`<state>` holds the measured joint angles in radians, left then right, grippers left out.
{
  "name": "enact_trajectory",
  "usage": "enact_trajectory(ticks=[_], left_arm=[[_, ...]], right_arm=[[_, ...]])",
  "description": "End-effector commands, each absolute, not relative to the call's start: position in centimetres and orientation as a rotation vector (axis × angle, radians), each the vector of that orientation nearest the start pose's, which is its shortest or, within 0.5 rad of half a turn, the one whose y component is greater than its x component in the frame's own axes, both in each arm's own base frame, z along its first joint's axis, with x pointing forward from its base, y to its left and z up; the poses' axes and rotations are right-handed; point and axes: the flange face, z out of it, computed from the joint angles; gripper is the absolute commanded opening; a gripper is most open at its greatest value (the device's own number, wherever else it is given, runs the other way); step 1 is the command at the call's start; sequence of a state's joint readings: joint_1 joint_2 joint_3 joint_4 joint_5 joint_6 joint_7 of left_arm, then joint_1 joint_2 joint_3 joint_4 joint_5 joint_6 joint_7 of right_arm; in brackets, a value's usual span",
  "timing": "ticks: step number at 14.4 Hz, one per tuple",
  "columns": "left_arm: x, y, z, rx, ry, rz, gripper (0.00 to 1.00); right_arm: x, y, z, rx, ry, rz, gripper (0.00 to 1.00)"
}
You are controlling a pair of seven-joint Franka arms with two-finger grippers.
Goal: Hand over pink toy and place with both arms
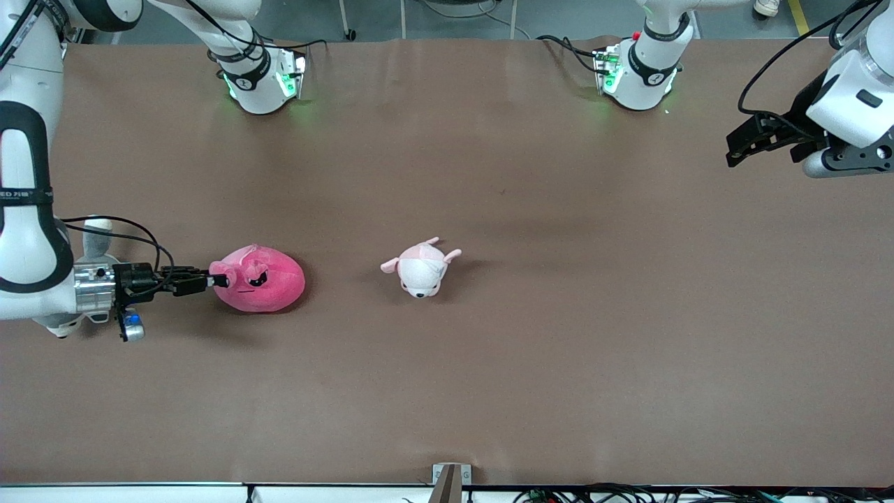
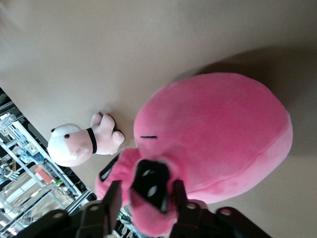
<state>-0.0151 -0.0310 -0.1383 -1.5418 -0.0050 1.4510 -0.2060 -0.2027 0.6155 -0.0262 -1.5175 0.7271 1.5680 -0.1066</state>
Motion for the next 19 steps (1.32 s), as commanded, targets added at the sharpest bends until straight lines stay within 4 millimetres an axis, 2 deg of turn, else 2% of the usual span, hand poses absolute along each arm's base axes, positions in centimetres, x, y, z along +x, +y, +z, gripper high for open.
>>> enact_trajectory(ticks=[1,4,7,10,12,15,16,18,19], left_arm=[[52.2,-8.2,65.0,-3.132,-0.086,0.089,1.00],[52.0,-8.4,65.2,-3.133,-0.076,0.082,1.00],[52.1,-8.3,65.1,-3.133,-0.081,0.084,1.00],[51.8,-8.6,65.4,-3.132,-0.071,0.072,1.00],[51.6,-8.6,65.7,-3.131,-0.071,0.069,1.00],[51.5,-8.6,65.7,-3.131,-0.069,0.074,1.00],[51.6,-8.6,65.6,-3.132,-0.069,0.077,1.00],[51.5,-8.7,65.7,-3.132,-0.064,0.074,1.00],[51.5,-8.7,65.7,-3.132,-0.062,0.074,1.00]], right_arm=[[66.4,-9.1,33.2,-2.364,0.346,0.445,1.00],[66.4,-8.9,37.2,-2.435,0.251,0.502,1.00],[65.8,-8.6,43.7,-2.589,0.206,0.456,1.00],[65.0,-5.8,48.1,-2.776,0.129,0.424,1.00],[64.0,-4.3,51.8,-2.913,0.067,0.368,1.00],[64.8,-4.9,55.9,-3.106,0.024,0.198,1.00],[65.1,-5.6,56.7,-3.119,0.039,0.140,1.00],[65.2,-5.7,57.5,-3.124,0.046,0.094,1.00],[64.6,-5.4,59.0,-3.127,0.046,0.064,1.00]])
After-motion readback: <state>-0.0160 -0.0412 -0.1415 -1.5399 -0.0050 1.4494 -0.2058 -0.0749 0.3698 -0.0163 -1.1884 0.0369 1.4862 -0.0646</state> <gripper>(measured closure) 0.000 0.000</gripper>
